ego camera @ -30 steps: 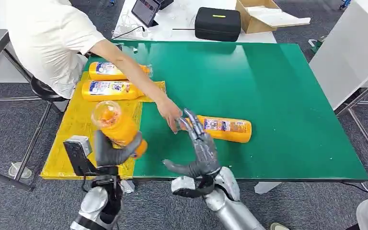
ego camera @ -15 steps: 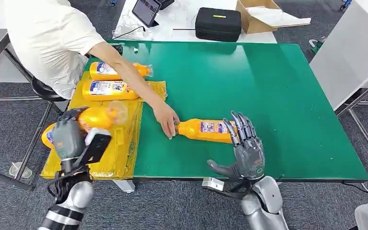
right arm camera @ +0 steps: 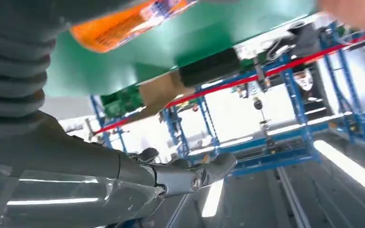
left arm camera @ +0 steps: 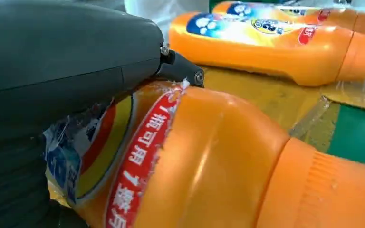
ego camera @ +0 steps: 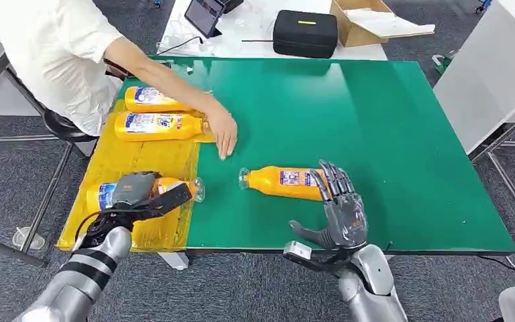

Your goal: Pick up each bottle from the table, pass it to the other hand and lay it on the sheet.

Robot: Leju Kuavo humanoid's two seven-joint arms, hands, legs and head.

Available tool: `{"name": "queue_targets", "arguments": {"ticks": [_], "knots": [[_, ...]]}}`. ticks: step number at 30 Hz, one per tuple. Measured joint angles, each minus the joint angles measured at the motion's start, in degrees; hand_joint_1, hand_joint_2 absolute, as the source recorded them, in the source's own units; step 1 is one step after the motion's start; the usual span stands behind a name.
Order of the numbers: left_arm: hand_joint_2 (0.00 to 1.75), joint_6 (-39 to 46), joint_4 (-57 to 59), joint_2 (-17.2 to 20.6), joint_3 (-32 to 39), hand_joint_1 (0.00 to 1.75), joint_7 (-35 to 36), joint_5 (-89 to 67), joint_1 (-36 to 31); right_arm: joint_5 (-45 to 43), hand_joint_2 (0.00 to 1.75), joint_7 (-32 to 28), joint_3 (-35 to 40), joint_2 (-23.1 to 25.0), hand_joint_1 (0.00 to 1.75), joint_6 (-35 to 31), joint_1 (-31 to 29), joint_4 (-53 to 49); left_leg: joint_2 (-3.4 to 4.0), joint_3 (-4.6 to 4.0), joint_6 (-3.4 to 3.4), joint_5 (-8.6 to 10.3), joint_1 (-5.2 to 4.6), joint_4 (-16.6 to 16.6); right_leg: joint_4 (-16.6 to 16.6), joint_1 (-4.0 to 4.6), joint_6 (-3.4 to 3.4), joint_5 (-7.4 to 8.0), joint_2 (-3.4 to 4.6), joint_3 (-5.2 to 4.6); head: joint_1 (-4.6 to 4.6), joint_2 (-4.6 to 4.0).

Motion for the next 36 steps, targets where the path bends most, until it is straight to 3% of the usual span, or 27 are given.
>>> {"name": "queue_targets", "arguments": {"ticks": [18,23,28,36], "knots": [[1.75,-5.72,9.68,0.00,-1.77,0.00,-2.53,3.21,-5.74,-3.52,1.75,-2.27,2.71,-0.02,0.00,0.00,-2.98,5.88,-0.01,0.10,-0.01,0.03,0.00,0.00,0.01,0.00,-0.01,0.01,0.00,0.11,0.00,-0.02],[1.75,-2.31,9.54,0.22,-3.04,0.00,-3.61,3.82,-5.51,-3.41,1.75,-2.12,2.80,-0.13,0.00,0.00,-3.28,6.73,-0.01,0.12,-0.01,0.03,0.00,0.00,0.01,0.00,-0.01,0.00,0.00,0.11,-0.02,-0.02],[1.75,-0.26,5.10,0.20,-4.70,0.00,-3.71,4.89,-3.16,-2.18,1.75,-1.13,2.80,-0.35,0.00,0.00,-3.17,6.93,0.01,0.09,-0.01,0.03,0.00,0.00,0.01,0.00,0.00,0.00,0.01,0.07,0.02,-0.02],[1.75,-4.13,-4.91,1.33,-8.59,0.00,-3.96,8.98,0.24,-2.29,1.75,-1.13,2.67,-0.96,0.00,0.00,-2.81,6.93,0.01,0.02,-0.02,0.00,0.00,0.00,0.00,0.01,-0.01,-0.01,0.01,0.01,0.00,0.00]]}}
